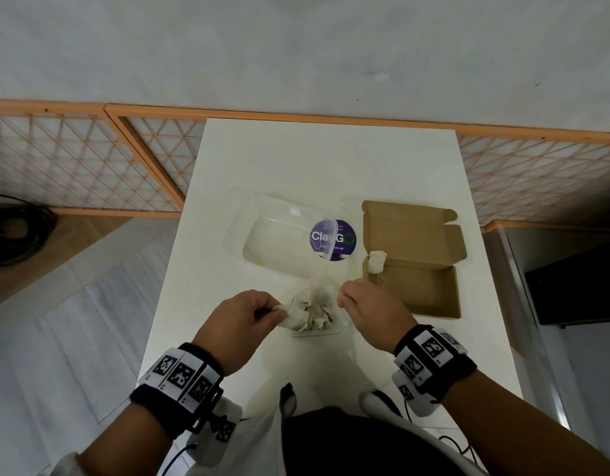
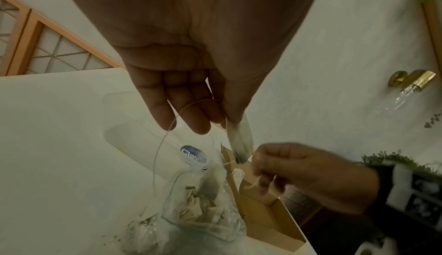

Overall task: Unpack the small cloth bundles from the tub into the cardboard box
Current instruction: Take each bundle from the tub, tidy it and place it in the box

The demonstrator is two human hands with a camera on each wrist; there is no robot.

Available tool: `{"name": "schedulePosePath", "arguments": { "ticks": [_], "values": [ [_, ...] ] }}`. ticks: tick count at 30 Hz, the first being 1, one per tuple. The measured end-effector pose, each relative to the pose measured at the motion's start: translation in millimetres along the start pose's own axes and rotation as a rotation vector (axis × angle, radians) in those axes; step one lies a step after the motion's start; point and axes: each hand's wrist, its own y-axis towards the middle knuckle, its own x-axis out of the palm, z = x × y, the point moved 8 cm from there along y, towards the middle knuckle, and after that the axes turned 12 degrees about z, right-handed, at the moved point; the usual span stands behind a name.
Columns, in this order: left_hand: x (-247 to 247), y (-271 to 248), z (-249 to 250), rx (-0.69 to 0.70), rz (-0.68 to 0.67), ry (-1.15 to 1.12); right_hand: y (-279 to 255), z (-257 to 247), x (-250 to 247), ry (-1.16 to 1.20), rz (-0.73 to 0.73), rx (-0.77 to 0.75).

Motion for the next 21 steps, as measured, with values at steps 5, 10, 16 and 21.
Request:
{"name": "schedulePosePath", "arguments": {
  "ticks": [5,10,16,21],
  "values": [
    [0,-2,4,0.049,-0.023,0.058,-5,-22,-41,0.1,0.148,-0.096],
    [6,-1,27,0.202,-0.038,0.045,-13,-47,-86,0.177,0.233,-0.218],
    [13,0,94,0.44,-0.107,-0.014,-28,-69,-139,0.278,0.291,-0.243],
    [6,6,144,0.582,-0.092,-0.074,-45,-91,-175,0.329,0.302,-0.238]
  ]
}}
